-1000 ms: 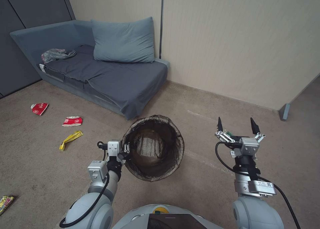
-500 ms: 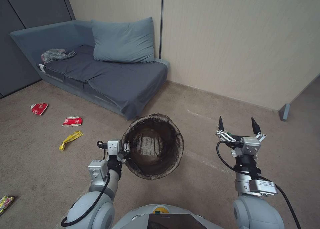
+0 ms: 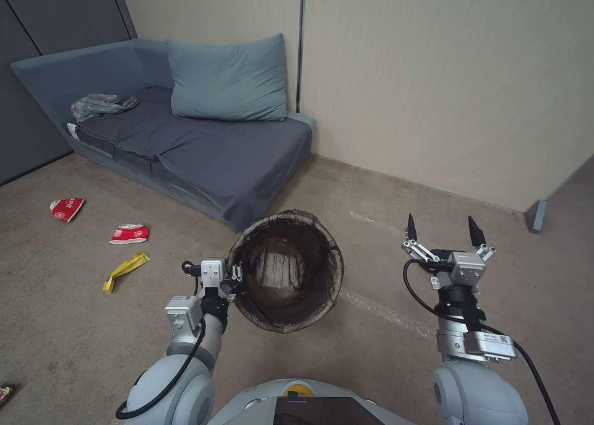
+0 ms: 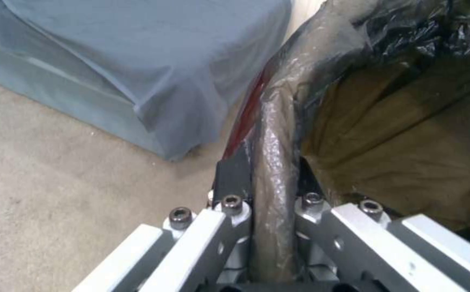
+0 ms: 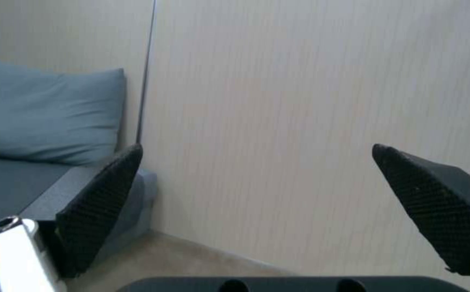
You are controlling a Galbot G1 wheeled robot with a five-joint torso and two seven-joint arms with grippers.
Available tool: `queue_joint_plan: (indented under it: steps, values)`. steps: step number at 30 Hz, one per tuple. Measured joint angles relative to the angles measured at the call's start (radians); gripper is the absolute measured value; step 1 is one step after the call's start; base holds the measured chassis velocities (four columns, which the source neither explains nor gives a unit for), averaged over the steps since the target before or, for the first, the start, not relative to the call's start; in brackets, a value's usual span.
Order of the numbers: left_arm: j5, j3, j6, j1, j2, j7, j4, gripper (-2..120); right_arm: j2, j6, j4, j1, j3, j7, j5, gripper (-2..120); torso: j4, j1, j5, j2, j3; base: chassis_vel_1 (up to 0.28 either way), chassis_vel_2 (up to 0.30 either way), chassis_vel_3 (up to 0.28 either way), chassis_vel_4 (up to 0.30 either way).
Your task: Pick up the trash bin, then pick up the garbage from the floor and place it into the trash bin.
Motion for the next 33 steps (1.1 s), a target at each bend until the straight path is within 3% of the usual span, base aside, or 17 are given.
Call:
queue_joint_plan:
  steps: [16,23,33]
  values:
    - [-0.002,0.001,0.004,0.001,-0.004,-0.003,0.001,3,0.0,0.0,-0.004,0.004,0.002,0.0,0.001,100,0.0,0.0,-0.0001,0.0,0.0,-0.016,0.018,0.013,-0.021]
    - [-0.015,-0.001,0.004,0.002,0.003,-0.003,0.001,3,-0.006,0.005,-0.072,0.116,0.118,-0.021,0.039,100,-0.0004,0.0,0.0002,0.0,0.0,-0.007,0.004,0.006,-0.006]
    - [-0.032,-0.013,-0.023,0.018,0.005,0.008,0.001,3,-0.223,-0.056,-0.258,0.297,0.185,-0.018,0.129,100,0.0001,0.0,0.0002,0.0,0.0,0.0,0.0,0.0,0.0]
